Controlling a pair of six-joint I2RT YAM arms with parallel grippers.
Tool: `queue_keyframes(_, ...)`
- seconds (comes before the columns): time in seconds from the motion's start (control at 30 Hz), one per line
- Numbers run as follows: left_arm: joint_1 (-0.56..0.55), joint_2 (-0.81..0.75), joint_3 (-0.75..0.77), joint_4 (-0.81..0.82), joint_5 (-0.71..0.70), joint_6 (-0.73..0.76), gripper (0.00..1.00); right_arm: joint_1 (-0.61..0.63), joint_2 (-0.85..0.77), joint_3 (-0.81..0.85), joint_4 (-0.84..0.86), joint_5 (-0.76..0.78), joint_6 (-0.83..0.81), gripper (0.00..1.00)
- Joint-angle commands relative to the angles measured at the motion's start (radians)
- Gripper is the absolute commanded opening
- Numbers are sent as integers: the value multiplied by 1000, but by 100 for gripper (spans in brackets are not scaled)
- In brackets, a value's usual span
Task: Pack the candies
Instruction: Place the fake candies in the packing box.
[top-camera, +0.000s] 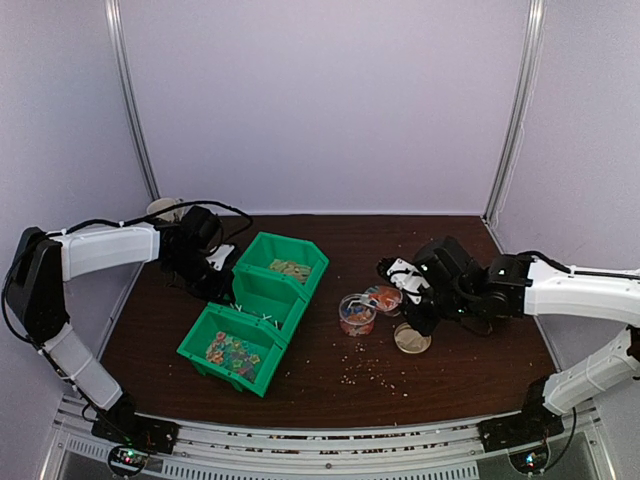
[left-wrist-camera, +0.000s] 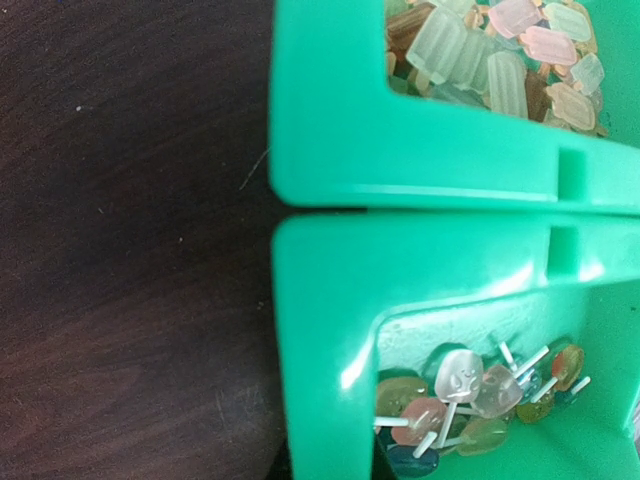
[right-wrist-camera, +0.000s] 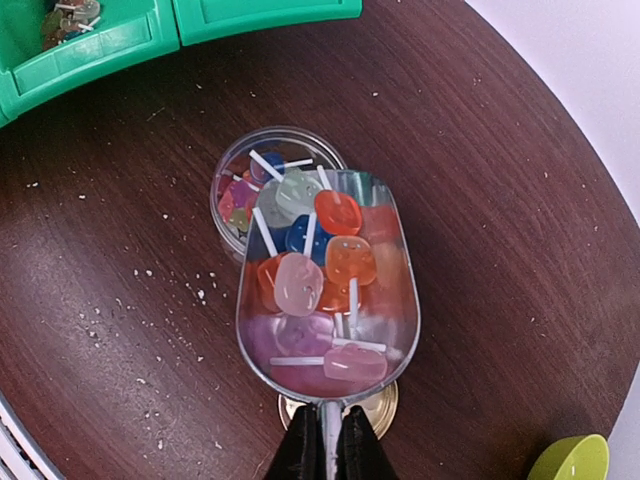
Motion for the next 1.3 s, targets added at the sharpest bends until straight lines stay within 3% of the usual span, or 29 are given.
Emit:
queue_keyframes(0.0, 5, -37, 51, 66, 48, -16, 0, 7, 22, 73, -63, 40, -1, 0)
queue_keyframes(0.63, 6, -38, 53, 67, 48, -16, 0, 67, 99, 161, -219, 83, -35, 0)
queue_keyframes(1.0, 6, -39, 53, 63, 41, -15, 0, 109, 155, 284, -404, 165, -28, 0)
queue_keyframes(1.27, 6, -37, 54, 59, 28, -13, 0, 114, 198, 333, -408, 204, -23, 0)
